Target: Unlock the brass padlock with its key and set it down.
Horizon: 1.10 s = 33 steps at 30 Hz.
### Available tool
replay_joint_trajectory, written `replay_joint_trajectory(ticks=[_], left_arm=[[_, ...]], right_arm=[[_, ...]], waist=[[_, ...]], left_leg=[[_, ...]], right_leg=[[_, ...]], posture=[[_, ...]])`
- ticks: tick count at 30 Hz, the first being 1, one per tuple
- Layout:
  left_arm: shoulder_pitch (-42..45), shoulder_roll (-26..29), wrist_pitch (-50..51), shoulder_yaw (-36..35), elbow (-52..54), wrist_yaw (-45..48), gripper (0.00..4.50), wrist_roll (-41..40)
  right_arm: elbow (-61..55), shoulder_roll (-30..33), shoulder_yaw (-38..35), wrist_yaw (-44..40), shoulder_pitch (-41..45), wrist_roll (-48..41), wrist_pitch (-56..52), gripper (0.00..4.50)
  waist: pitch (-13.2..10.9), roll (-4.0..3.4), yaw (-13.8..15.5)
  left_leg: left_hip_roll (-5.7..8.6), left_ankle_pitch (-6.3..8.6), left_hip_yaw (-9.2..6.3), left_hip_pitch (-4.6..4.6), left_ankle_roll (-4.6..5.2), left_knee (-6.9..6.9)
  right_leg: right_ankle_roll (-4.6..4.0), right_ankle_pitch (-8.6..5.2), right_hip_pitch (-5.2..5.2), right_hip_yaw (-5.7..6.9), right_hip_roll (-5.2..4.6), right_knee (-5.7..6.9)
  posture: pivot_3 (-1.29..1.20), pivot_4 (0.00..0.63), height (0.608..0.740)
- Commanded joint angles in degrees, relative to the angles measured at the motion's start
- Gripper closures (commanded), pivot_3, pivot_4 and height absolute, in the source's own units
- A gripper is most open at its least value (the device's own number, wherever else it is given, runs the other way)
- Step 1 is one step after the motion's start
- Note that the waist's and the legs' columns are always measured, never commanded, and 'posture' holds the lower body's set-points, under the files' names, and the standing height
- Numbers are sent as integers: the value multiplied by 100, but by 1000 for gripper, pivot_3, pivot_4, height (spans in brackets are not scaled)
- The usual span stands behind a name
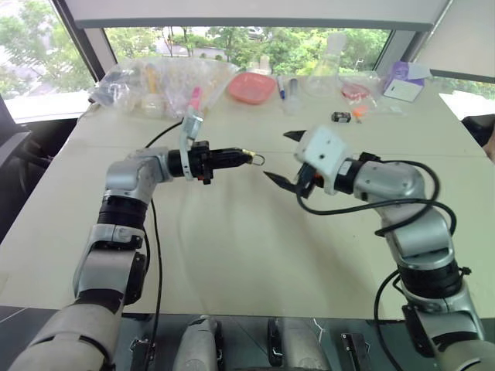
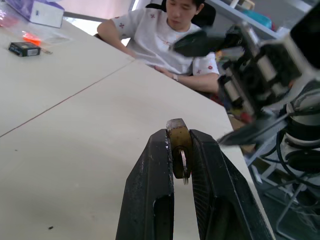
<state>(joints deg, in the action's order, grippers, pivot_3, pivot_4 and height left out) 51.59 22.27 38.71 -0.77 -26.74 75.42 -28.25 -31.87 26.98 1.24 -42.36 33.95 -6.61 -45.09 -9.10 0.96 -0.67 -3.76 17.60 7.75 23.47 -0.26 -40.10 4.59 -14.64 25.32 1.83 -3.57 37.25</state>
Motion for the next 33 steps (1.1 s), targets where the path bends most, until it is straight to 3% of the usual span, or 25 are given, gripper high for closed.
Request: replay_joint_trajectory(ticks=[1, 11, 25, 33], left_arm=[[33, 26, 115, -48, 365, 27, 4500, -204], [177, -13, 210, 12, 539, 195, 4500, -323], [122, 36, 360, -65, 913, 155, 4500, -523], [19, -155, 154, 44, 633, -216, 4500, -292]], right_arm=[[-292, -9, -297, 353, 142, -206, -322, 42], [74, 84, 120, 771, 75, -148, -57, 42], [210, 410, 560, 563, -91, -373, -323, 42], [-83, 760, -66, 847, -25, -407, -846, 42]], waist=[[0, 0, 1], [0, 0, 1], [0, 0, 2], [0, 0, 20]], left_leg=[[1, 0, 0, -1, 0, 0], [3, 1, 2, 0, 1, 0], [3, 1, -1, -1, 1, 1], [4, 1, -1, 0, 2, 0]], right_leg=[[0, 0, -2, 0, 0, 0], [0, 0, -1, -1, 0, -2], [0, 0, -1, -1, -1, -2], [0, 0, -2, -1, -2, -3]], posture=[[0, 150, 733], [0, 150, 733], [0, 150, 733], [0, 150, 733]])
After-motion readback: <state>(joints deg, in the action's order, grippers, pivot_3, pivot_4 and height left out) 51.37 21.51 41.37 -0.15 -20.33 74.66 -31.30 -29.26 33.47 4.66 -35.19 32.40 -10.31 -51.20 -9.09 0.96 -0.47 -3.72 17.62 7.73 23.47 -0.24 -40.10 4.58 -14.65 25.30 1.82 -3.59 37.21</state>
